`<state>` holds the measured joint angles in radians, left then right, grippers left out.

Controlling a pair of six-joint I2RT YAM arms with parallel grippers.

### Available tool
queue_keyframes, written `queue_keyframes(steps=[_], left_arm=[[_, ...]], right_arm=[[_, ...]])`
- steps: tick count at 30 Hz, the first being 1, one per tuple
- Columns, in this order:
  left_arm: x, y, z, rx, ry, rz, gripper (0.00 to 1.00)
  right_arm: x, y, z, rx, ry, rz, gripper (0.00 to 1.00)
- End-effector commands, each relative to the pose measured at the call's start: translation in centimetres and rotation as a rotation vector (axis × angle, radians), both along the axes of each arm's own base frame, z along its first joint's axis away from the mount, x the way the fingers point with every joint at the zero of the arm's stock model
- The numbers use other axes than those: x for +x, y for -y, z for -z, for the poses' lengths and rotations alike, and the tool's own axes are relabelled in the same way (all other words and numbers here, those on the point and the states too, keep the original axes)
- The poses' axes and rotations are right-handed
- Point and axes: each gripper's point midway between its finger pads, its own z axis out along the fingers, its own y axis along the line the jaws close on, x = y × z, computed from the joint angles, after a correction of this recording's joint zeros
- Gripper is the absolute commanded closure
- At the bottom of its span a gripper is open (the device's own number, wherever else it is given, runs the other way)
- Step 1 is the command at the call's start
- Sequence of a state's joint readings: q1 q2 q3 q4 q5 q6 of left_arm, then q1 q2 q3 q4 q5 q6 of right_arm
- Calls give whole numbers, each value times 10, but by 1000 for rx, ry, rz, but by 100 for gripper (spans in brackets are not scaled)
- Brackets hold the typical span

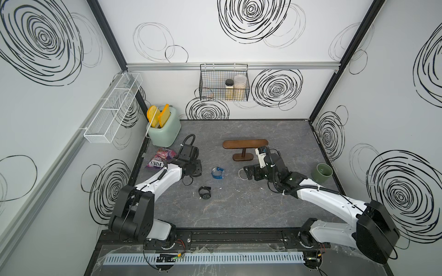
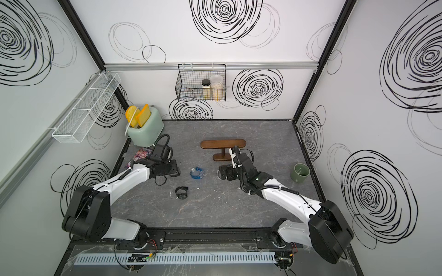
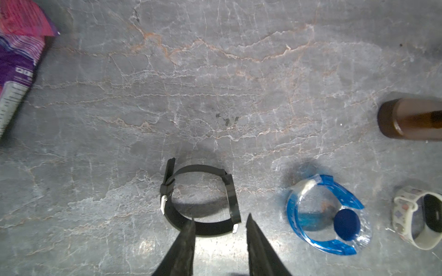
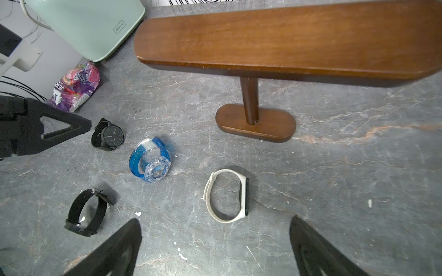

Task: Place watch on stand
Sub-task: Pick up the watch at the center of the board.

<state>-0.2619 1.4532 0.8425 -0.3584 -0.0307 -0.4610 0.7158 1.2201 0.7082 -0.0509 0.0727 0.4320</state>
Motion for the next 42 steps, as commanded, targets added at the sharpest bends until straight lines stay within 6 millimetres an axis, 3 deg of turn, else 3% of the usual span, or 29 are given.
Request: queue_keyframes(steps=[1, 14, 23, 29, 35, 42], left_arm=[[2, 6, 12, -33, -10, -13, 61], [9, 13, 37, -2, -43, -17, 62], [10, 10, 39, 8, -30, -33, 78], [11, 7, 26, -17, 0, -38, 100], [15, 11, -14, -88, 79, -5, 100], [23, 32, -71, -205, 174, 118, 100]], right_arm=[[-5, -3, 6, 21, -28, 5, 2], [-7, -15, 7, 32, -38, -22, 2], [-11, -19, 6, 37, -34, -25, 2], [-13, -25, 6, 43, -35, -37, 2], [-10, -26, 4, 29, -33, -39, 2], [-7, -15, -3, 6, 4, -8, 2]])
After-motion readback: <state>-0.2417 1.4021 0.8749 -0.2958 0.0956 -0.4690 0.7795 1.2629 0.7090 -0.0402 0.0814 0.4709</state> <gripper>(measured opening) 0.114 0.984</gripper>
